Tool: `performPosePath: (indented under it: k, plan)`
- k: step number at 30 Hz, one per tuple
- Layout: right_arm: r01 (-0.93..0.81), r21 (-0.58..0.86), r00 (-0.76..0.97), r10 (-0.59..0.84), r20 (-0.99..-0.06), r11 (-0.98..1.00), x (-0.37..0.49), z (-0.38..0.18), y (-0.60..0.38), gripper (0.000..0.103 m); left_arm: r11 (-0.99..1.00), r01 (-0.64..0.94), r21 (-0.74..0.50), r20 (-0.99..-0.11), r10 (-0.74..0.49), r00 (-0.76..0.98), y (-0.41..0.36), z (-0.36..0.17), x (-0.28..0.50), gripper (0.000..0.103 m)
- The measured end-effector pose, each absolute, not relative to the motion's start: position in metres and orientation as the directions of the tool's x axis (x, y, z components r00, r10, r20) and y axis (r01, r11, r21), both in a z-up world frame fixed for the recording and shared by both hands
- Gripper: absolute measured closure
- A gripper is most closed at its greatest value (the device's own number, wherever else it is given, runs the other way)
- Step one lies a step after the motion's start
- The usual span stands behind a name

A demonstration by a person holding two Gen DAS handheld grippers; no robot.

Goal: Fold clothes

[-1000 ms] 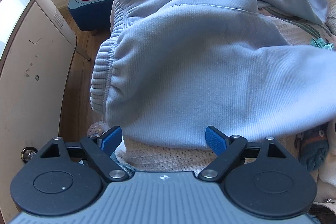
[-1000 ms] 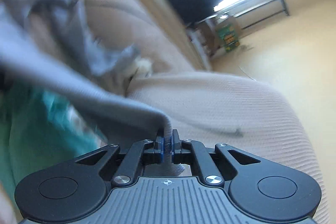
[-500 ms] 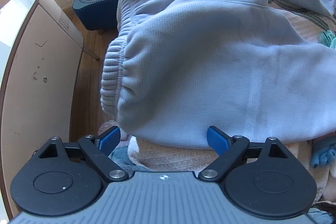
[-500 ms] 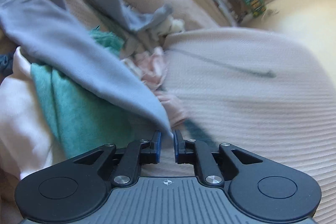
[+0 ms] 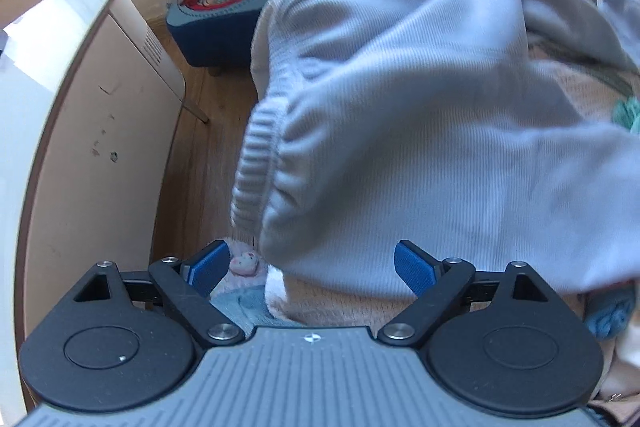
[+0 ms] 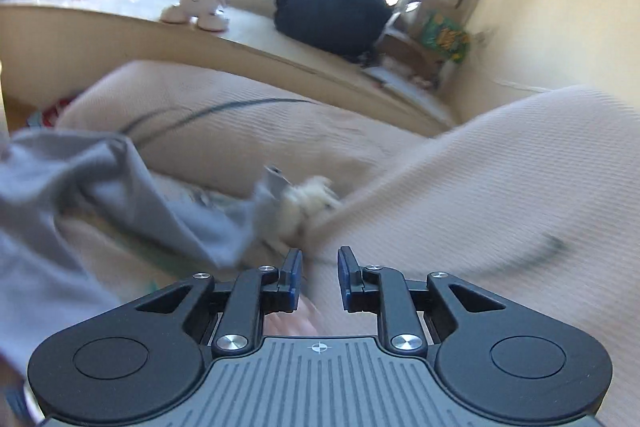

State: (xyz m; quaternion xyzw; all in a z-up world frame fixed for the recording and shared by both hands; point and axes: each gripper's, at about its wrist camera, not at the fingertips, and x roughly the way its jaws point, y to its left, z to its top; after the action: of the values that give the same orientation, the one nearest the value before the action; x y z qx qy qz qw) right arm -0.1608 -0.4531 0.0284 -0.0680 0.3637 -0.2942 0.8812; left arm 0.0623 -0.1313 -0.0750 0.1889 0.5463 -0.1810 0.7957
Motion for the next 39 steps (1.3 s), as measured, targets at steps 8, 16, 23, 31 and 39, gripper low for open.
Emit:
performPosePath:
  k: [8, 16, 23, 31, 39]
  plan:
    - [0.445, -0.245, 0.593, -0.488, -0.641, 0.861, -0.045, 0.011, -0.515, 0.061, 0.887, 0.452, 0.096, -0.929, -0.083, 0.361, -0.139, -0.058, 0.097, 0.013]
    - [0.424, -0.335, 0.416, -0.510, -0.753, 0.841, 0.017, -0.059, -0.541, 0.062, 0.898, 0.431, 0.093, -0.941, -0.063, 0.333, -0.148, -0.072, 0.120, 0.013]
    - [0.482, -0.313, 0.417, -0.529, -0.739, 0.818, 0.008, -0.042, -0.540, 0.095, 0.901, 0.424, 0.088, -0.947, -0.057, 0.316, -0.153, -0.082, 0.125, 0.013]
    - [0.605, -0.327, 0.487, -0.662, -0.570, 0.726, -0.024, 0.039, -0.562, 0.095, 0.887, 0.452, 0.092, -0.950, -0.058, 0.307, -0.163, -0.087, 0.114, 0.013]
    - [0.820, -0.275, 0.302, -0.787, -0.538, 0.503, -0.058, 0.068, -0.614, 0.087, 0.885, 0.447, 0.126, -0.957, -0.009, 0.289, -0.163, -0.099, 0.115, 0.013]
